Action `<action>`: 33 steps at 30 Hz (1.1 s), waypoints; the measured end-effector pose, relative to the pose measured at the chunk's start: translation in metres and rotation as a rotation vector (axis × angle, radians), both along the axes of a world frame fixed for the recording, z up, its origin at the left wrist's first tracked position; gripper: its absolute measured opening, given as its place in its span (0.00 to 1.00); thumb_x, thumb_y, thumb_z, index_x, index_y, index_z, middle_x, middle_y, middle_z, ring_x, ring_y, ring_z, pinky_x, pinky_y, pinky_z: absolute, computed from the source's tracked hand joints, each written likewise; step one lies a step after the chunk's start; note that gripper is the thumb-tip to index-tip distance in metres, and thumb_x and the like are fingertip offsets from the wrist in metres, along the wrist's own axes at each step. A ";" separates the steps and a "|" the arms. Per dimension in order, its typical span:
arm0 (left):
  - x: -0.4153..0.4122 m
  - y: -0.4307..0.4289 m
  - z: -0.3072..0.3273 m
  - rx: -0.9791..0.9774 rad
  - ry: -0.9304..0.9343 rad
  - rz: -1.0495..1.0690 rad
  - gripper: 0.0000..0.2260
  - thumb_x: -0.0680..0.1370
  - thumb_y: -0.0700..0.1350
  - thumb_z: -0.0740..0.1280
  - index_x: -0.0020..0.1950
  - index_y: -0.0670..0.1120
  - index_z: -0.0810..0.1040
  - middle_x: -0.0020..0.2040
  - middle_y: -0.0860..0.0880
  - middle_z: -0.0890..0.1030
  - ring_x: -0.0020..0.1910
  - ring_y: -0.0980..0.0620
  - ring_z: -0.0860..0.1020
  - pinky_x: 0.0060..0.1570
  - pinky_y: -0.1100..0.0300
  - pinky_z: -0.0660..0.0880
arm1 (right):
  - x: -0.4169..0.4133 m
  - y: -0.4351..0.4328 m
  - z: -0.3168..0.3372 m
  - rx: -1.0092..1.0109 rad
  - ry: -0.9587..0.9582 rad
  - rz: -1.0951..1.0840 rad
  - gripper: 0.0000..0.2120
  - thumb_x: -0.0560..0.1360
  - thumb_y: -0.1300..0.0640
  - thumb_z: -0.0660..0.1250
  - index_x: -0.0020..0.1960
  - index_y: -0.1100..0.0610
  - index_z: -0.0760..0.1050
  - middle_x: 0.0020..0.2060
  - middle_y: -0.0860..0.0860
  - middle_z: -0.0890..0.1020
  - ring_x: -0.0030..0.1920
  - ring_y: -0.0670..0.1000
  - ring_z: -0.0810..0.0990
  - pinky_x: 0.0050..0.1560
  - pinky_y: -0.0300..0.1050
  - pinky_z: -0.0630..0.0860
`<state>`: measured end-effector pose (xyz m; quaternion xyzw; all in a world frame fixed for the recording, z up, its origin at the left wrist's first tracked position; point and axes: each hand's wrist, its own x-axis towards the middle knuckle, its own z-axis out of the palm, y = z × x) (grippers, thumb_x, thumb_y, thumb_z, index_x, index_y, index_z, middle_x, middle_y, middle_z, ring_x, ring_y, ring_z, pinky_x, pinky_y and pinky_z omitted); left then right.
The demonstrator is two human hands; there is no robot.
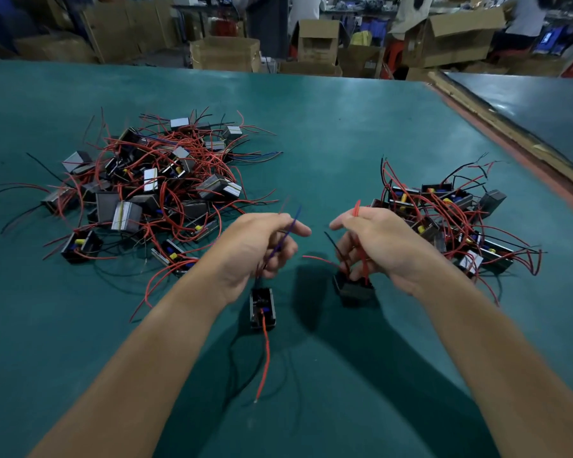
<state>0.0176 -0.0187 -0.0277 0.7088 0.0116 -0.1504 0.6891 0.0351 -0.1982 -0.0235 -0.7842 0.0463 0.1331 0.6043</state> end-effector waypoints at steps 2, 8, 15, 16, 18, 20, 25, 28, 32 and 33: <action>0.002 0.003 0.001 -0.023 0.016 0.043 0.14 0.82 0.46 0.57 0.49 0.43 0.81 0.29 0.50 0.75 0.23 0.55 0.66 0.23 0.67 0.62 | -0.001 0.000 0.001 0.010 0.018 0.025 0.09 0.83 0.59 0.56 0.50 0.58 0.74 0.29 0.55 0.78 0.23 0.50 0.77 0.23 0.40 0.74; 0.003 0.005 0.000 0.025 -0.005 0.076 0.12 0.80 0.45 0.61 0.48 0.44 0.84 0.34 0.50 0.80 0.27 0.55 0.72 0.27 0.66 0.68 | 0.001 -0.004 -0.001 -0.007 -0.051 0.010 0.07 0.82 0.58 0.61 0.47 0.57 0.75 0.27 0.50 0.80 0.26 0.48 0.80 0.26 0.40 0.77; 0.005 0.005 0.001 0.055 -0.044 0.131 0.11 0.81 0.44 0.61 0.52 0.43 0.83 0.35 0.49 0.80 0.28 0.55 0.73 0.26 0.66 0.69 | 0.005 -0.009 0.001 -0.072 -0.576 -0.308 0.08 0.76 0.59 0.69 0.54 0.54 0.74 0.41 0.49 0.80 0.40 0.50 0.81 0.48 0.53 0.81; 0.005 0.006 0.001 0.061 -0.062 0.141 0.11 0.81 0.42 0.61 0.52 0.43 0.83 0.35 0.49 0.81 0.28 0.55 0.73 0.26 0.66 0.70 | 0.002 -0.009 0.005 -0.065 -0.711 -0.321 0.08 0.74 0.59 0.69 0.52 0.53 0.75 0.40 0.47 0.80 0.39 0.47 0.79 0.46 0.48 0.80; 0.005 0.006 -0.001 0.077 -0.086 0.158 0.10 0.82 0.40 0.61 0.52 0.43 0.83 0.35 0.49 0.81 0.27 0.55 0.74 0.26 0.66 0.70 | -0.007 -0.008 0.011 -0.037 -0.874 -0.251 0.04 0.72 0.60 0.68 0.46 0.52 0.78 0.36 0.44 0.81 0.35 0.44 0.78 0.39 0.41 0.78; 0.006 0.006 -0.002 0.090 -0.098 0.167 0.09 0.81 0.40 0.62 0.50 0.44 0.83 0.34 0.50 0.81 0.26 0.55 0.74 0.25 0.66 0.71 | -0.017 -0.003 0.015 0.074 -0.844 -0.082 0.06 0.72 0.62 0.68 0.41 0.52 0.79 0.31 0.46 0.83 0.30 0.45 0.79 0.33 0.41 0.78; 0.007 0.007 -0.006 0.082 -0.139 0.169 0.06 0.78 0.36 0.67 0.47 0.45 0.82 0.32 0.51 0.80 0.24 0.57 0.73 0.25 0.67 0.70 | -0.028 0.009 0.007 -0.078 -0.679 0.303 0.07 0.72 0.65 0.71 0.42 0.53 0.82 0.32 0.46 0.84 0.28 0.42 0.78 0.32 0.36 0.75; 0.007 0.008 -0.007 0.086 -0.208 0.209 0.06 0.75 0.34 0.70 0.46 0.45 0.82 0.32 0.49 0.78 0.23 0.58 0.72 0.25 0.67 0.70 | -0.026 0.009 -0.002 -0.336 -0.669 0.345 0.06 0.73 0.61 0.72 0.46 0.51 0.84 0.27 0.42 0.80 0.24 0.42 0.74 0.29 0.29 0.67; 0.007 0.007 -0.008 0.093 -0.275 0.303 0.07 0.74 0.34 0.72 0.47 0.45 0.81 0.33 0.48 0.77 0.22 0.59 0.73 0.25 0.67 0.71 | -0.023 0.008 -0.005 -0.510 -0.646 0.383 0.09 0.73 0.56 0.72 0.51 0.45 0.82 0.34 0.48 0.84 0.32 0.45 0.80 0.39 0.40 0.77; 0.007 0.007 -0.008 0.084 -0.284 0.330 0.07 0.74 0.34 0.72 0.47 0.45 0.81 0.32 0.49 0.78 0.22 0.58 0.74 0.25 0.67 0.71 | -0.023 0.007 -0.005 -0.540 -0.634 0.387 0.09 0.73 0.55 0.72 0.52 0.45 0.82 0.34 0.45 0.84 0.34 0.43 0.80 0.41 0.40 0.76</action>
